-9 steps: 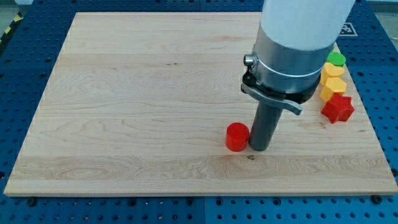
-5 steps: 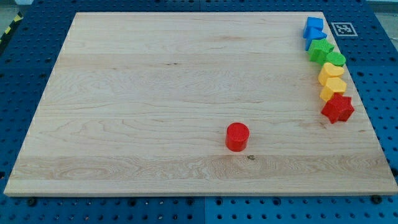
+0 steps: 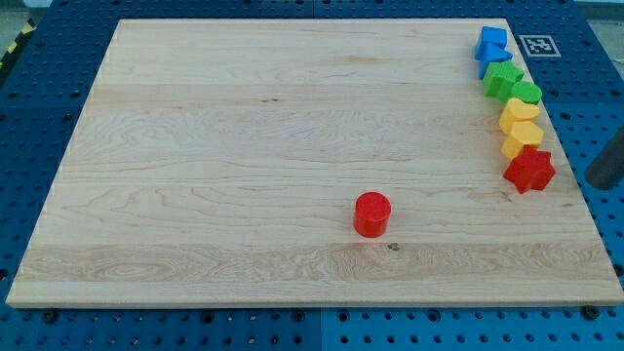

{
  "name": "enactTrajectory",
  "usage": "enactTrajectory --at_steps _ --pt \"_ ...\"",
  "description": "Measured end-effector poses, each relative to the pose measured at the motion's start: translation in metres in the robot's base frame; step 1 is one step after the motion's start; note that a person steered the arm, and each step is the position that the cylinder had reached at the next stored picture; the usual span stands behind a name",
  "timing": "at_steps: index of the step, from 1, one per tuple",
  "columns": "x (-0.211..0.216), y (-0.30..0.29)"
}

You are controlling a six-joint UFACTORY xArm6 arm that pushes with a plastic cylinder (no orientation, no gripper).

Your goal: Slide the red star closer to red circle

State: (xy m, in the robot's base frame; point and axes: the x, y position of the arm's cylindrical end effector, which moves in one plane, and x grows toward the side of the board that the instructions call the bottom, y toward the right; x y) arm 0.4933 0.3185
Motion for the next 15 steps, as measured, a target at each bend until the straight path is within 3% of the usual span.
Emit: enactTrajectory --at_steps 7,8,13,14,15 --pt "-0.015 -0.117" --pt "-0.048 -0.121" --pt "0.01 -0.15" --pt "0.016 -0.16" --pt "-0.006 -0.16"
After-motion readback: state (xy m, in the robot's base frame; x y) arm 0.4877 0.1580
